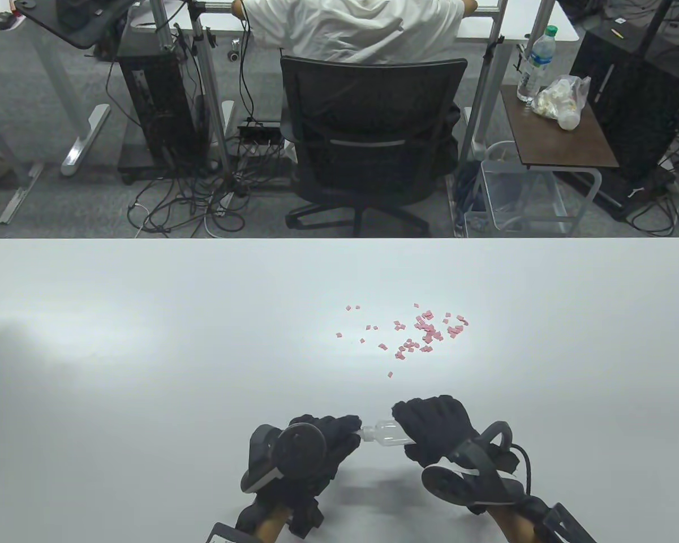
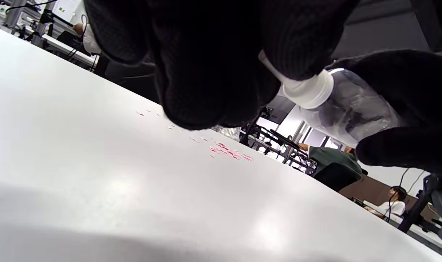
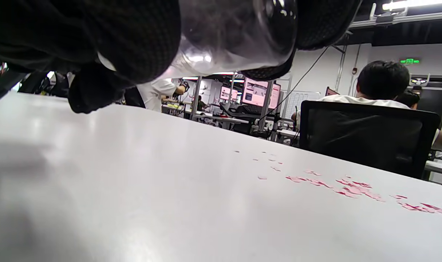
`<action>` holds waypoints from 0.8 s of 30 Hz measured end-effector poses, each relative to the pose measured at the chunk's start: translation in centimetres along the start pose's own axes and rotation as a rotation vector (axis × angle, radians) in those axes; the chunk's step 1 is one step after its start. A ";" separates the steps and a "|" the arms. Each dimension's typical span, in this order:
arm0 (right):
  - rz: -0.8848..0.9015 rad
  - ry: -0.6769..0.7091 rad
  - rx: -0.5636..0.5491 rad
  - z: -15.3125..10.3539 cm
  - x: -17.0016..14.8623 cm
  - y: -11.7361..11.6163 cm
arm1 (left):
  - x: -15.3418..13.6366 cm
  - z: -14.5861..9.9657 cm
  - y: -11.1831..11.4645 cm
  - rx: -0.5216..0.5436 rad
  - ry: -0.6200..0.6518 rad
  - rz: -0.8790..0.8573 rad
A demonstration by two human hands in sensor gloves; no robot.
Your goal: Squeeze empty conical bottle to blow paper scraps with air puff
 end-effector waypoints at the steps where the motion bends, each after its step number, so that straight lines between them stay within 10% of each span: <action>1: 0.022 -0.003 0.015 0.1 -0.1 -0.2 | 0.1 -0.1 -0.1 0.009 0.018 0.025; 7: 0.206 -0.033 0.152 0.3 -1.0 -1.2 | 2.0 -0.6 -0.4 0.118 0.206 0.314; 16: -0.031 -0.011 -0.137 -0.2 0.4 0.6 | 1.2 -0.5 -1.2 0.100 0.130 0.143; 24: 0.149 -0.040 0.089 0.3 -0.1 -0.8 | 2.7 -1.0 -1.0 0.145 0.290 0.417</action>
Point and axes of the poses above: the tracker on the back of each hand, its own x axis roughly to the thumb side, its own z axis roughly from the wrist to the fingertips, y = z × x, the point moved 2 cm from there along z, roughly from the wrist to the fingertips, and after that the axes turned 8 degrees about -z, right-handed, at the moved point
